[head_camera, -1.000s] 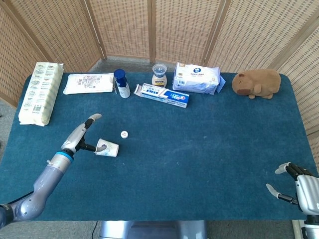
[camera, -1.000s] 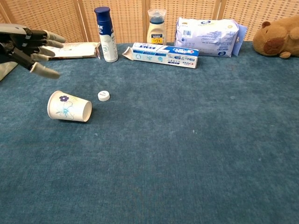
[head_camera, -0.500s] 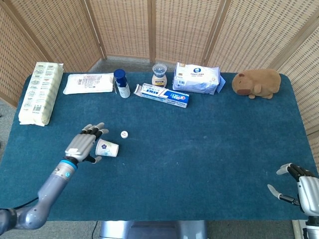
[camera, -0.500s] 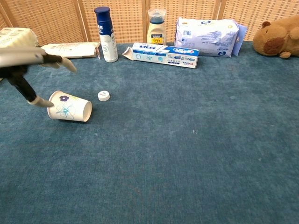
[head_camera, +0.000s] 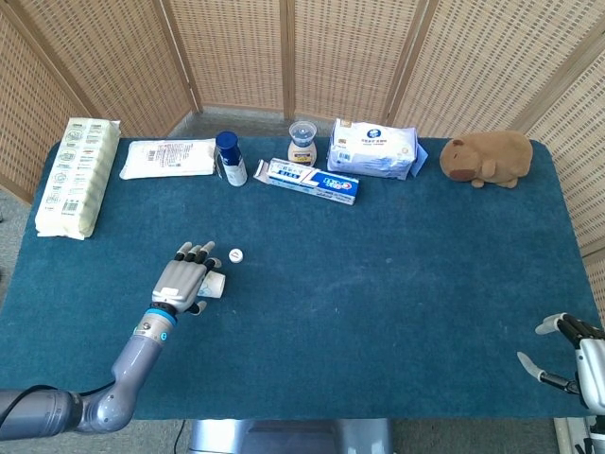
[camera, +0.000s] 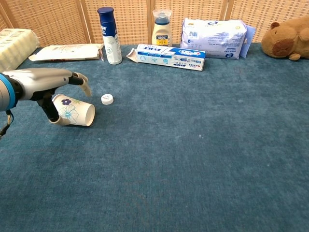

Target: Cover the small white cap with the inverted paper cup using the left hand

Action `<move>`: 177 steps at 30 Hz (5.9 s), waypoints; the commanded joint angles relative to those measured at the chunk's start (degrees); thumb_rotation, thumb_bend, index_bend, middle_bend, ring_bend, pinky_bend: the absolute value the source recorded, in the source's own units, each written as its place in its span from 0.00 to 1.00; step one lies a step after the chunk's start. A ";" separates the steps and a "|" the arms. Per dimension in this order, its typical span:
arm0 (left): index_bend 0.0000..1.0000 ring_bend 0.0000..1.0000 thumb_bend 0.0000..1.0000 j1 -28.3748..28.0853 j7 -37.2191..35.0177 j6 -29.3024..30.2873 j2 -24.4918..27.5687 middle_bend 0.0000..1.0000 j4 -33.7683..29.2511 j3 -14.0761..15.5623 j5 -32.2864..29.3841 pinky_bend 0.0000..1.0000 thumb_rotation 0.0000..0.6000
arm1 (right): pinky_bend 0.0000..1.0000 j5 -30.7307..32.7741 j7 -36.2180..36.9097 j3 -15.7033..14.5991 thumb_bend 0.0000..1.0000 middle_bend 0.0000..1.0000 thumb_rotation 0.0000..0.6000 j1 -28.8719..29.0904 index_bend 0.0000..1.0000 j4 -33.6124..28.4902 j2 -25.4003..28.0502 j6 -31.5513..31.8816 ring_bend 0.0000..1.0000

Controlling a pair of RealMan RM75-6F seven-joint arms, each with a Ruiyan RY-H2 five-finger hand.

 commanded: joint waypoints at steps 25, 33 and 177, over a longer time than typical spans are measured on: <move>0.43 0.00 0.26 0.17 2.11 2.62 -3.86 0.00 2.49 2.12 1.37 0.00 0.89 | 0.42 -0.04 0.73 0.21 0.26 0.39 0.68 -0.32 0.44 -0.37 0.56 0.11 0.40; 0.45 0.00 0.27 0.77 1.19 3.10 -2.36 0.00 0.74 1.78 2.61 0.00 0.91 | 0.42 -0.16 0.86 0.29 0.26 0.39 0.68 -0.45 0.44 -0.39 0.58 0.42 0.40; 0.15 0.00 0.22 45.66 -35.21 17.27 30.13 0.00 -12.27 10.02 58.25 0.00 0.92 | 0.39 -2.80 -5.71 0.39 0.26 0.39 0.69 4.57 0.44 -2.25 -2.47 -4.36 0.39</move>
